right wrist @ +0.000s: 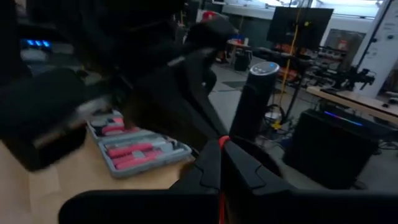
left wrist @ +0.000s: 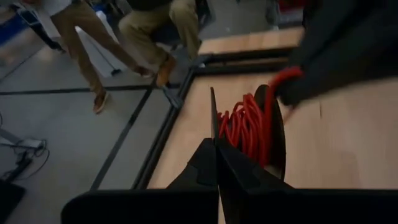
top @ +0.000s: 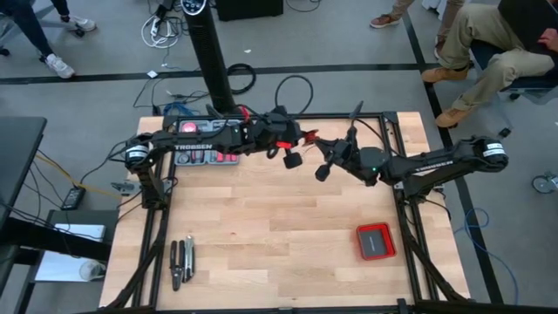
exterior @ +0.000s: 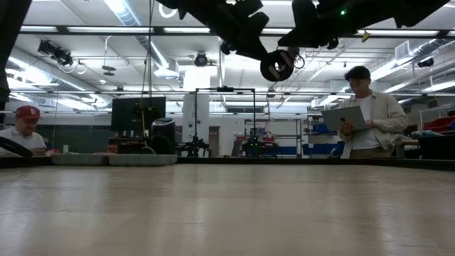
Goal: Coil cords
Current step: Coil the red wire onto the spool
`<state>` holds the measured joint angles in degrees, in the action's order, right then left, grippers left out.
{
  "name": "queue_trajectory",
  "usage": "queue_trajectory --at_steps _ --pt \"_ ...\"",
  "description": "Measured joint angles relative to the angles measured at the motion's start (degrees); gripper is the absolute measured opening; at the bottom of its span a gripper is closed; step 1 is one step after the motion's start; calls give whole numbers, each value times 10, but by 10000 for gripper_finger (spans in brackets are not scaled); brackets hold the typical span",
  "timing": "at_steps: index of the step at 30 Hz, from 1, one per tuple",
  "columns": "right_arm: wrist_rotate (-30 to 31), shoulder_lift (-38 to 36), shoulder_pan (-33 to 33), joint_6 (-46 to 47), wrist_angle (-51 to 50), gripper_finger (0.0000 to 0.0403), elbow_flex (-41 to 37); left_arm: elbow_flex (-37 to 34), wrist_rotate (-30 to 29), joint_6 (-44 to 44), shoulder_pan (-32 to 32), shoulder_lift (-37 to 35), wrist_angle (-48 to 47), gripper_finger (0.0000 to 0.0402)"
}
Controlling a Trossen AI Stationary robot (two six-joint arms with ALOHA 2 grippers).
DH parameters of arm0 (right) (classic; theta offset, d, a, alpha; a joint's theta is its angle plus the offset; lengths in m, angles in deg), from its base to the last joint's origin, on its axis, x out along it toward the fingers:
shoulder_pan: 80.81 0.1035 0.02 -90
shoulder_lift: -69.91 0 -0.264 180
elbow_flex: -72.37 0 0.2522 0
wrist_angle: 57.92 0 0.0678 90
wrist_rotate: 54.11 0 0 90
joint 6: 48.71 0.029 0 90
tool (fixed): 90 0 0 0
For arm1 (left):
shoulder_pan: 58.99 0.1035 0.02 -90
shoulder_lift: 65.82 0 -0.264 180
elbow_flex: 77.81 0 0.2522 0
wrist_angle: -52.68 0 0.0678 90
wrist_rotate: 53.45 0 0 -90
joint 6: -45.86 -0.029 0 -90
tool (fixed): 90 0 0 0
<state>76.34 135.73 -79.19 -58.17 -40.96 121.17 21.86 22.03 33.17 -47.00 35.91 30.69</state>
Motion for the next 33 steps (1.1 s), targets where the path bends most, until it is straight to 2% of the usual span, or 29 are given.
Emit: queue_trajectory --at_steps 8,10,17,23,33 --pt "57 -23 2 -7 -105 0 0 15 23 -19 -1 -35 -89 0" --pt "63 -23 2 -7 -113 1 0 22 34 -19 -2 -46 -86 0" --pt "22 -21 1 -7 -102 9 1 27 74 18 0 -53 -41 0" --pt "18 -20 1 -7 -100 32 0 28 92 43 -1 -47 0 0" --pt "47 -20 1 -7 -101 87 0 28 96 26 -1 -46 -30 0"
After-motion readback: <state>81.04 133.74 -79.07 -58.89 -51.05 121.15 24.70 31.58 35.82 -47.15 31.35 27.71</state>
